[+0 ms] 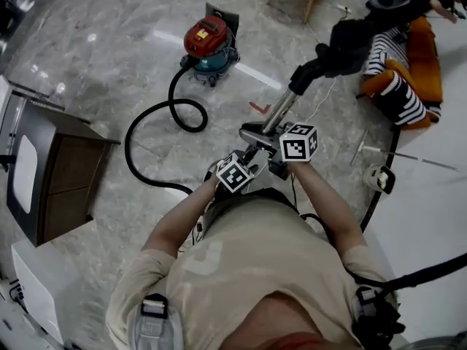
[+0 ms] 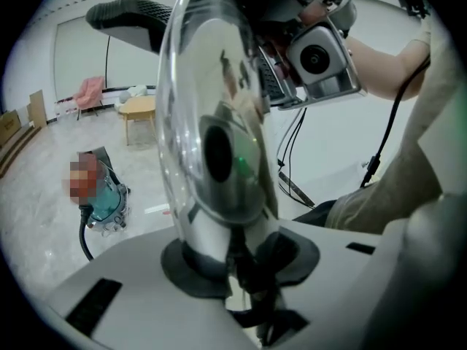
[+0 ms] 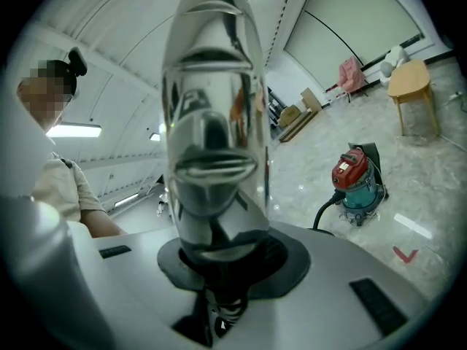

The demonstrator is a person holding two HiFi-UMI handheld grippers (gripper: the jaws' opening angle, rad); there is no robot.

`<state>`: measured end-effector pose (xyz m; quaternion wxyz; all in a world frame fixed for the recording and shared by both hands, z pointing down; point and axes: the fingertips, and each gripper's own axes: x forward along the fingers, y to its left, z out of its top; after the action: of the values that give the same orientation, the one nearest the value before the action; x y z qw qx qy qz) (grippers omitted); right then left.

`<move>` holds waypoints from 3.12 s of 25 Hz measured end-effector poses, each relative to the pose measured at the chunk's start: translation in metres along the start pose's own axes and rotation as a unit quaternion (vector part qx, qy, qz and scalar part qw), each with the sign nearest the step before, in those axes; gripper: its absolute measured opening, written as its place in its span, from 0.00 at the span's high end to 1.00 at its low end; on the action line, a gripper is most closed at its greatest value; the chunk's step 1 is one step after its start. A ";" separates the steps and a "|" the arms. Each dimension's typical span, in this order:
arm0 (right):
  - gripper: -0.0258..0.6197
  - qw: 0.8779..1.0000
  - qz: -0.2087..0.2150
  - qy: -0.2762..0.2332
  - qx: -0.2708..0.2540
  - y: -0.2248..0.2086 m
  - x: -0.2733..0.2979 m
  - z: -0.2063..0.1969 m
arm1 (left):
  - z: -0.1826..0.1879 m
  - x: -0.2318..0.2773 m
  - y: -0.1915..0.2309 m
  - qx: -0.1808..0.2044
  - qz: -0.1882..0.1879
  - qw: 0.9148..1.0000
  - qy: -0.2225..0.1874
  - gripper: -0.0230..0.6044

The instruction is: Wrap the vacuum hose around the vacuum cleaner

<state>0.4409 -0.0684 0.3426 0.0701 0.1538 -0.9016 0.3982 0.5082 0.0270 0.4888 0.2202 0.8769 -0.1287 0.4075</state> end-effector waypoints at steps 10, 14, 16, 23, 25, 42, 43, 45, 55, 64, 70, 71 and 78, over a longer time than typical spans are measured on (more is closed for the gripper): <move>0.81 1.000 -0.011 -0.021 -0.012 -0.031 -0.001 0.026 | 0.024 0.013 0.033 -0.050 0.029 0.998 -0.001 0.77; 0.57 0.999 -0.007 -0.030 0.025 -0.061 -0.023 0.034 | 0.033 0.027 0.054 -0.087 0.068 0.994 0.019 0.77; 0.51 0.999 -0.008 -0.033 0.041 -0.084 -0.047 0.035 | 0.039 0.034 0.068 -0.116 0.089 0.989 0.032 0.77; 0.51 0.987 0.016 -0.061 0.150 -0.158 -0.162 0.016 | 0.114 0.052 0.092 -0.196 0.113 0.974 -0.007 0.78; 0.51 0.984 0.020 -0.061 0.169 -0.173 -0.189 0.008 | 0.129 0.057 0.097 -0.215 0.120 0.969 -0.007 0.78; 0.95 0.980 -0.024 0.187 -0.058 -0.256 -0.258 -0.005 | 0.193 0.117 0.154 -0.290 0.137 0.947 0.020 0.78; 0.95 0.980 -0.025 0.189 -0.052 -0.262 -0.259 -0.003 | 0.195 0.119 0.163 -0.293 0.137 0.946 0.018 0.78; 0.95 0.978 -0.032 0.202 -0.042 -0.277 -0.262 0.000 | 0.197 0.123 0.185 -0.307 0.141 0.941 0.007 0.78; 0.95 0.957 -0.090 0.272 -0.040 -0.363 -0.248 0.075 | 0.224 0.104 0.353 -0.372 0.180 0.909 -0.058 0.78; 0.95 0.943 -0.063 0.307 -0.108 -0.396 -0.206 0.140 | 0.250 0.091 0.397 -0.406 0.192 0.888 -0.096 0.78; 0.95 0.937 -0.012 0.326 -0.123 -0.452 -0.192 0.175 | 0.275 0.103 0.418 -0.426 0.221 0.873 -0.091 0.78; 0.95 0.937 -0.003 0.327 -0.124 -0.464 -0.192 0.183 | 0.281 0.106 0.422 -0.429 0.228 0.869 -0.088 0.78; 0.95 0.916 0.070 0.369 -0.139 -0.536 -0.223 0.236 | 0.341 0.132 0.447 -0.453 0.271 0.845 -0.088 0.78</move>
<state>0.8290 -0.5342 0.5015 0.3904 -0.0790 -0.8664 0.3011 0.6353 -0.5359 0.5217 0.4613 0.6418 -0.5507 0.2684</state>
